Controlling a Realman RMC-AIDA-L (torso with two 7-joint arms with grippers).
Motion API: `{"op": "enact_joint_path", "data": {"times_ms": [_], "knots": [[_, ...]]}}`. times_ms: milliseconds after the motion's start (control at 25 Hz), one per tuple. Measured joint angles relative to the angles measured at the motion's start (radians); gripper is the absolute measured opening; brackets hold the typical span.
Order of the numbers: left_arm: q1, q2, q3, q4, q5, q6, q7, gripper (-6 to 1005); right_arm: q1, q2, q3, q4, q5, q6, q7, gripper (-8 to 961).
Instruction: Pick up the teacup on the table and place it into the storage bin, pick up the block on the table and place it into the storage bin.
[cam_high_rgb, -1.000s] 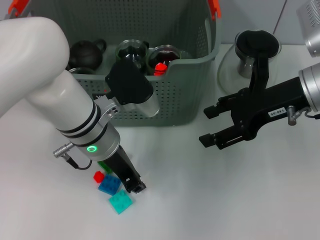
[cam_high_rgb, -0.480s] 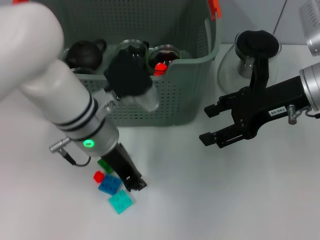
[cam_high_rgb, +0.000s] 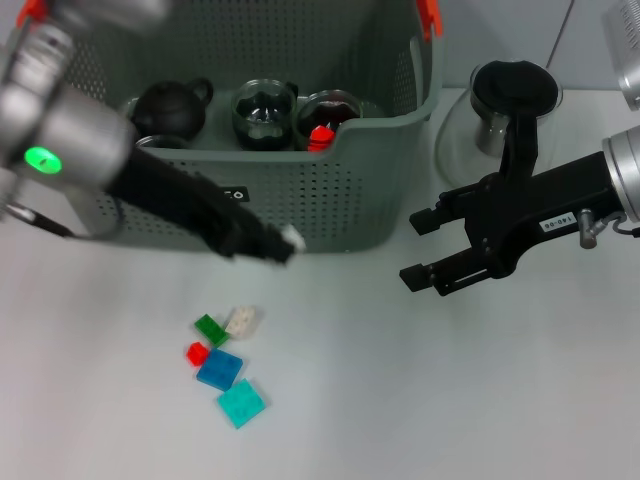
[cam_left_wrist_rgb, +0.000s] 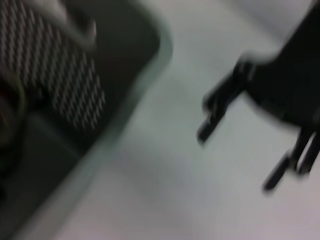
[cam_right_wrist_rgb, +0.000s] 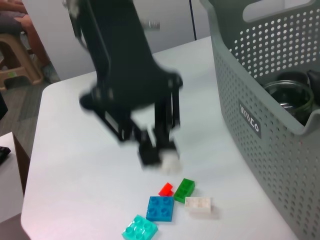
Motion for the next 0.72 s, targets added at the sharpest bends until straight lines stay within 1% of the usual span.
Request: {"op": "enact_joint_path", "data": {"times_ms": [80, 120, 160, 200, 280, 400, 560, 640, 720], "knots": [[-0.012, 0.038, -0.097, 0.026, -0.06, 0.018, 0.003, 164, 0.0, 0.0, 0.0, 0.0, 0.0, -0.002, 0.0, 837], [-0.017, 0.056, -0.129, 0.042, -0.083, 0.018, 0.003, 165, 0.001, 0.0, 0.0, 0.0, 0.0, -0.003, 0.0, 837], [-0.024, 0.084, -0.172, 0.067, -0.112, 0.01, 0.0, 166, 0.001, 0.0, 0.0, 0.0, 0.0, -0.003, 0.0, 837], [-0.03, 0.107, -0.199, 0.09, -0.13, -0.005, -0.004, 168, 0.002, 0.001, 0.0, 0.0, 0.0, -0.004, 0.0, 837], [-0.042, 0.144, -0.228, 0.133, -0.146, -0.055, -0.011, 170, 0.003, 0.001, -0.002, 0.0, 0.0, -0.006, 0.0, 837], [-0.06, 0.185, -0.229, 0.192, -0.143, -0.191, -0.025, 174, 0.004, 0.002, -0.001, 0.0, 0.0, -0.007, 0.0, 837], [-0.089, 0.213, -0.209, 0.274, -0.12, -0.354, -0.033, 179, 0.006, 0.004, -0.004, 0.0, 0.0, -0.009, 0.002, 837], [-0.105, 0.218, -0.188, 0.314, -0.091, -0.414, -0.034, 182, 0.007, 0.006, -0.005, 0.0, 0.0, -0.009, 0.005, 837], [-0.108, 0.218, -0.18, 0.321, -0.083, -0.427, -0.034, 184, 0.009, 0.006, -0.006, 0.0, 0.0, -0.011, 0.005, 837]]}}
